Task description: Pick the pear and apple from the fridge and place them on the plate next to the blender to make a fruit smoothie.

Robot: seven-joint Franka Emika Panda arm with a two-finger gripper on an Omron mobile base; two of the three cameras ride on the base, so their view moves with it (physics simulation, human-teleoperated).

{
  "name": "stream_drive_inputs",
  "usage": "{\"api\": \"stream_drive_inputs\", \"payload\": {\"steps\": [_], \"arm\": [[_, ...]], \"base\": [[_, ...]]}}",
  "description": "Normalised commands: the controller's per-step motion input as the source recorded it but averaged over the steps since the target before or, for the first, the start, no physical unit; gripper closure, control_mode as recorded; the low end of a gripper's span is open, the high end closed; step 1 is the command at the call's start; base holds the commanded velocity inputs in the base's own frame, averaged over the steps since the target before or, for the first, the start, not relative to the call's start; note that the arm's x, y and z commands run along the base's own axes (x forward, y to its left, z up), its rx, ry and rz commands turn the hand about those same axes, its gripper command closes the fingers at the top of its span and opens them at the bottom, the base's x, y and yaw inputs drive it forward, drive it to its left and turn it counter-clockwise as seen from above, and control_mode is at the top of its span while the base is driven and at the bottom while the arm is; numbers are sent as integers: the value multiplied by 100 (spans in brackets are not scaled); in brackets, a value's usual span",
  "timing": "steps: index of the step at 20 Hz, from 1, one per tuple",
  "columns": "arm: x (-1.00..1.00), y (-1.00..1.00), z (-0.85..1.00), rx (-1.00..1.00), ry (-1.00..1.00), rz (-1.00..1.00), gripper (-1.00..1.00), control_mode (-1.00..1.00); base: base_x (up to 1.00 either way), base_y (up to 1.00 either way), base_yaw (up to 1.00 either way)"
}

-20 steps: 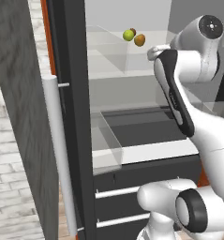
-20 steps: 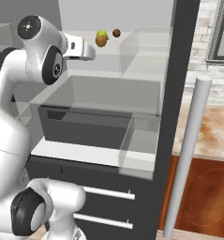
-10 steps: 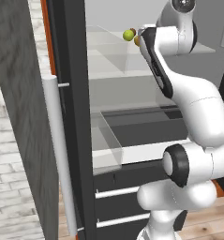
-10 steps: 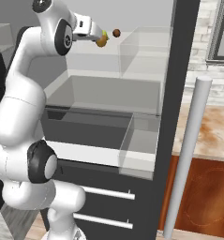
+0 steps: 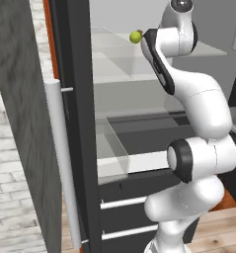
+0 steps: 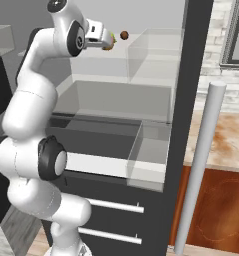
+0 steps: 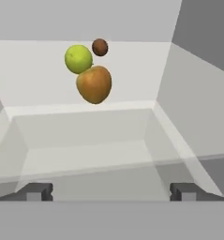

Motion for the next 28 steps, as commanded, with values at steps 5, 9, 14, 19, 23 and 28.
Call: {"api": "stream_drive_inputs", "payload": {"steps": [5, 9, 14, 19, 23, 28], "arm": [[63, -1, -18, 0, 5, 5, -100, -100], [54, -8, 0, 2, 7, 5, -100, -100], [44, -9, 0, 1, 5, 2, -100, -100], [47, 0, 0, 1, 3, 0, -100, -100], [45, 0, -1, 0, 0, 0, -100, -100], [48, 0, -2, 0, 0, 0, -100, -100]], "base": [[0, 0, 0], [0, 0, 0], [0, 0, 0], [0, 0, 0], [0, 0, 0], [0, 0, 0]]}}
